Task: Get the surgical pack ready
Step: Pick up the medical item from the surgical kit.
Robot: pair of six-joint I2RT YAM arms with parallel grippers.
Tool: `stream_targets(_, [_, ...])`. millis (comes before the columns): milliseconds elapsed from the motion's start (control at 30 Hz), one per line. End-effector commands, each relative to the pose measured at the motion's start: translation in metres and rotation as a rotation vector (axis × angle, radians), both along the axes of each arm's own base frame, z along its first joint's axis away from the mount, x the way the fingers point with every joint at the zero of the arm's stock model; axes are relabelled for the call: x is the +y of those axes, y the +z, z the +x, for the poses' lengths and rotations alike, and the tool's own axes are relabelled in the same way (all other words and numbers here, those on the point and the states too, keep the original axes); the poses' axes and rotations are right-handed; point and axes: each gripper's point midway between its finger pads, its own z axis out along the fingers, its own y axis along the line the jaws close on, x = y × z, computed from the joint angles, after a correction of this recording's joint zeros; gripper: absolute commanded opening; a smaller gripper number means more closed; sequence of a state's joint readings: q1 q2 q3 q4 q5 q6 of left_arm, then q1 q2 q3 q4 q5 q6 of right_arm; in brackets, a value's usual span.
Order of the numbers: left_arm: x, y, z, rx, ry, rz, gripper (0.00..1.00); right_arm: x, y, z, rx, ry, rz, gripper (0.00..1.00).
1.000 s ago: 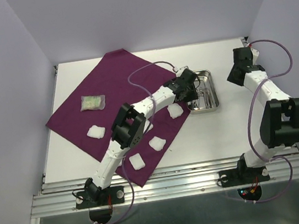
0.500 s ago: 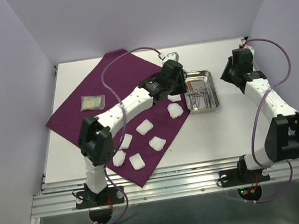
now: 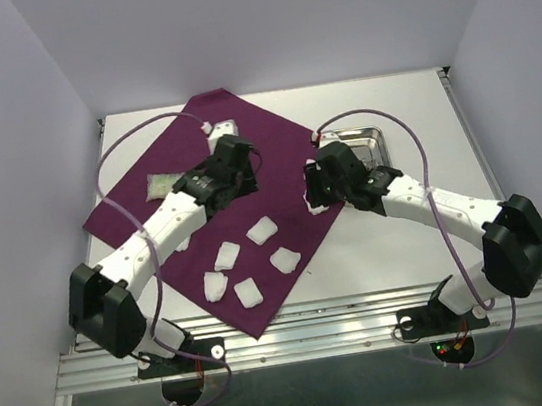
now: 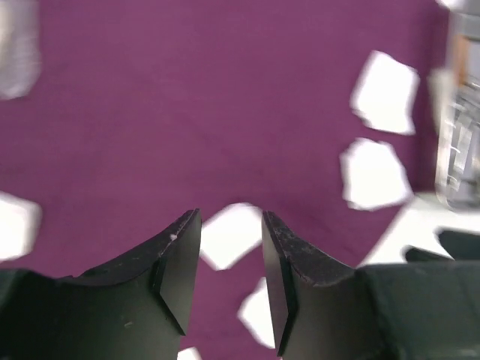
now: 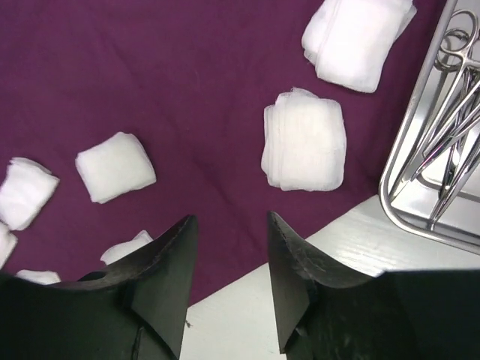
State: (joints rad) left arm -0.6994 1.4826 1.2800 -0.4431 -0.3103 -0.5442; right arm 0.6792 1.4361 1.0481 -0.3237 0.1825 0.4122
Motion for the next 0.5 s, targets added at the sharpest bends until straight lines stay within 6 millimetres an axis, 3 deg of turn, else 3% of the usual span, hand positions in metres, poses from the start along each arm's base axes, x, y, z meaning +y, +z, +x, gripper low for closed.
stream_targets(0, [0.09, 0.024, 0.001, -0.064, 0.181, 0.002, 0.49, 0.022, -0.007, -0.011, -0.039, 0.043, -0.064, 0.49])
stream_targets(100, [0.14, 0.027, -0.001, -0.076, 0.267, 0.003, 0.49, 0.041, -0.013, -0.019, -0.022, 0.093, -0.055, 0.5])
stream_targets(333, [0.207, 0.028, -0.007, -0.063, 0.419, 0.06, 0.5, 0.066, -0.026, -0.024, 0.007, 0.112, -0.036, 0.49])
stream_targets(367, [0.223, 0.031, -0.007, -0.067, 0.467, 0.057, 0.6, 0.068, -0.026, -0.023, 0.004, 0.109, -0.029, 0.49])
stream_targets(400, [0.228, 0.029, -0.006, -0.064, 0.48, 0.051, 0.78, 0.068, -0.025, -0.023, 0.006, 0.103, -0.022, 0.49])
stream_targets(467, [0.237, 0.028, 0.001, -0.07, 0.501, 0.036, 0.93, 0.07, -0.027, -0.023, 0.011, 0.105, -0.013, 0.49])
